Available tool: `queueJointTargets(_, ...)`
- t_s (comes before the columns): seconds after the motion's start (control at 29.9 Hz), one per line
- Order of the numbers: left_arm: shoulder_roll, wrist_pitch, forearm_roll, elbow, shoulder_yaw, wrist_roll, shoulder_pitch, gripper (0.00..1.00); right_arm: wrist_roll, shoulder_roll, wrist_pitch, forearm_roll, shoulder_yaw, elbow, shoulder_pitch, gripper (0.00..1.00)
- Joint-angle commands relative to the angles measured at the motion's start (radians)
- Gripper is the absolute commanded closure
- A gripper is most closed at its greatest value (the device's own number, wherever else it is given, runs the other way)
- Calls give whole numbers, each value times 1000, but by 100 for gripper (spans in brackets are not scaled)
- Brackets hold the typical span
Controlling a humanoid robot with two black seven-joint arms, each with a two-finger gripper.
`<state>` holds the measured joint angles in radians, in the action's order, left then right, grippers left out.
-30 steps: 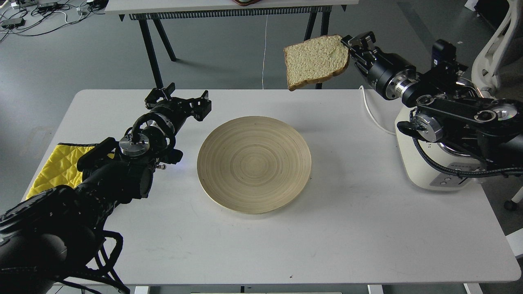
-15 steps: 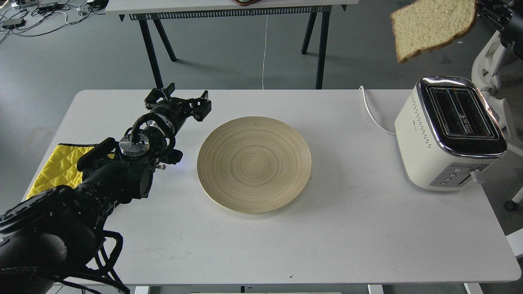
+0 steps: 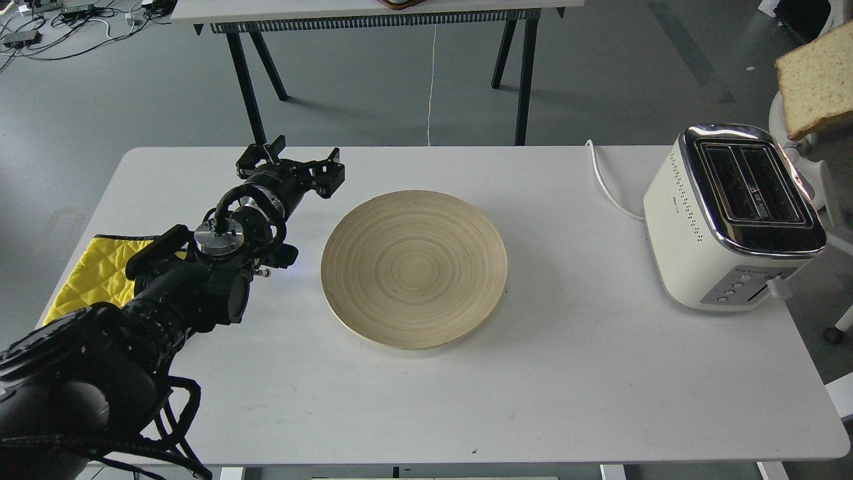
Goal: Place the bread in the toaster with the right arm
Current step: 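Lift the bread slice off the plate with the right gripper, raising it high, then lower the held bread slice into the toaster slot with the right gripper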
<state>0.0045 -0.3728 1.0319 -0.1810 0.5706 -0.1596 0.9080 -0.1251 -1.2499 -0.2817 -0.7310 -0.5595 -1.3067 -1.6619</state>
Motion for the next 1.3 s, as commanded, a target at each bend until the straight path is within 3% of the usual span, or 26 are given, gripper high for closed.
queueJointTargets(0.0,0,0,-1,0,0,0,0,0,2,-14,-1,-2,-25,-34,11,88)
queueJointTargets(1.27,0,0,0,0,0,0,0,0,36,95,-83,12,-20,-72,171,88)
